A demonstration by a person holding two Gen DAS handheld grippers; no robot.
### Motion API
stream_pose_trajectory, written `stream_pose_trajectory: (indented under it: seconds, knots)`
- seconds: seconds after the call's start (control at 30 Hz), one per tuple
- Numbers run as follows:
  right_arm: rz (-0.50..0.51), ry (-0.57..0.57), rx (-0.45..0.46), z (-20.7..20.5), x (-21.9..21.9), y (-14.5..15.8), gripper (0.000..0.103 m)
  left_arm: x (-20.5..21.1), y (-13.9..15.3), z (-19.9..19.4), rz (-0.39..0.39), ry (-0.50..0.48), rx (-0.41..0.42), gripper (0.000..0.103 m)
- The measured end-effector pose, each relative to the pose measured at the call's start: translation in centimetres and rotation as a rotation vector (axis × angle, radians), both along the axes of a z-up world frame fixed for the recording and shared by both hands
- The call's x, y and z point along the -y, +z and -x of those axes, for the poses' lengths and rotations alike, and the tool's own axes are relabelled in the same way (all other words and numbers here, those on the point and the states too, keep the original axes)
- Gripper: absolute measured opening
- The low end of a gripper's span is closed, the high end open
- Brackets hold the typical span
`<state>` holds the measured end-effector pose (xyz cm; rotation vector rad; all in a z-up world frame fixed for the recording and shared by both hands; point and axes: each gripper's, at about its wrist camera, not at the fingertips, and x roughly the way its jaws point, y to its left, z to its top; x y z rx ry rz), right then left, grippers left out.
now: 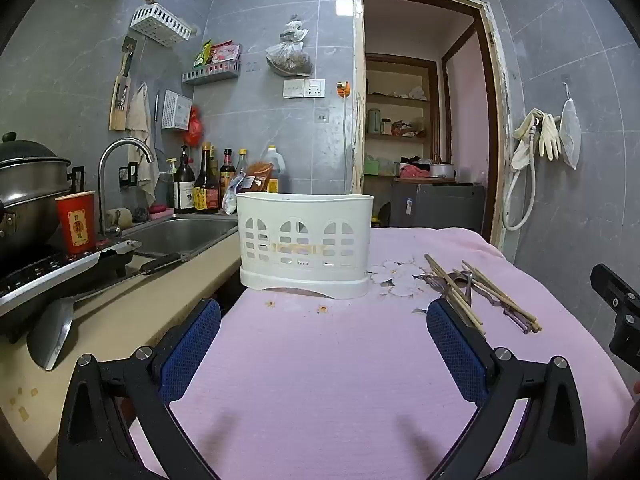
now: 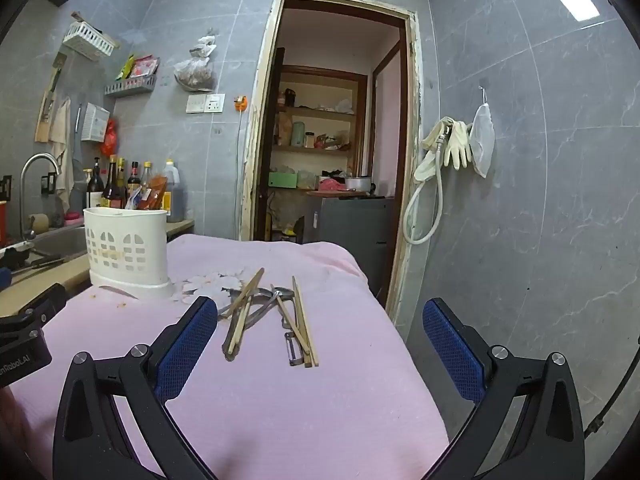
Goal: Organize utensils
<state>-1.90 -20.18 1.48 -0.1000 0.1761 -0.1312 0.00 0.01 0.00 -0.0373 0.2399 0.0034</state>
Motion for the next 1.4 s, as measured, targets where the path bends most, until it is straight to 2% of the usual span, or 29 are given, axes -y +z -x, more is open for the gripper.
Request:
stream_pose_trajectory:
  seconds: [1.4]
  knots:
    - [0.005, -0.001, -0.001, 0.14, 0.07, 0.18, 0.103, 0.41, -0.42, -0.36, 0.0, -0.002, -0.007, 0.101]
